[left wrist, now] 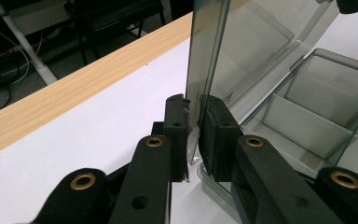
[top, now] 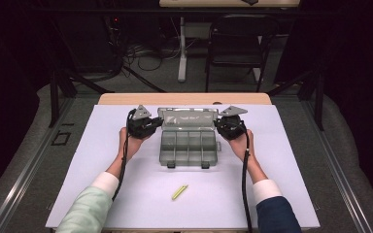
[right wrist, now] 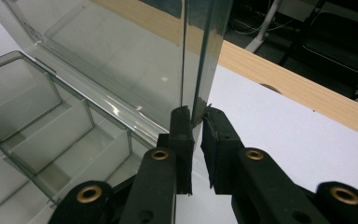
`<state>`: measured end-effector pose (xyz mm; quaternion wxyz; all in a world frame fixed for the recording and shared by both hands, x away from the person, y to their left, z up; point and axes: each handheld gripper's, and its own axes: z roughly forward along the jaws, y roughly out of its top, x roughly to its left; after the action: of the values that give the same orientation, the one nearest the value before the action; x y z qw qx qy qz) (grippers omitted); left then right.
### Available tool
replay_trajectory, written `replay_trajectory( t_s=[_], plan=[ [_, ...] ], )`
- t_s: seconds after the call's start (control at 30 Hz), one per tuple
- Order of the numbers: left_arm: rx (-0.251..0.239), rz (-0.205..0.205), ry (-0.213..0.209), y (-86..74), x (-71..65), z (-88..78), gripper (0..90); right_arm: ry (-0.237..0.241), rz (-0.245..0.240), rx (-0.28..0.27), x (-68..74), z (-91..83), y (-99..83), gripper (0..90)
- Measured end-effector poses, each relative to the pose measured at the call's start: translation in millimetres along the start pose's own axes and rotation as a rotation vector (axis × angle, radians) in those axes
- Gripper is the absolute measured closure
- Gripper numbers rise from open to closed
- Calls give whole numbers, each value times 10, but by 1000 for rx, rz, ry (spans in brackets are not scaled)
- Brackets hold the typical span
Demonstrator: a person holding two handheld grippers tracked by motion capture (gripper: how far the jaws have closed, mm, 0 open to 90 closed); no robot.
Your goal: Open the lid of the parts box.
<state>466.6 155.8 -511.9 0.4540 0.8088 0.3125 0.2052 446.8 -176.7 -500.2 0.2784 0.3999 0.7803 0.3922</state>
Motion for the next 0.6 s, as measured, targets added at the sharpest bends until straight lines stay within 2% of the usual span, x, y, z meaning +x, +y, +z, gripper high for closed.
replay_trajectory(
  t_s=[0.6],
  plan=[
    [55,-23,36,-90,11,178,804,-20,34,54,-8,181,-90,818]
  ],
)
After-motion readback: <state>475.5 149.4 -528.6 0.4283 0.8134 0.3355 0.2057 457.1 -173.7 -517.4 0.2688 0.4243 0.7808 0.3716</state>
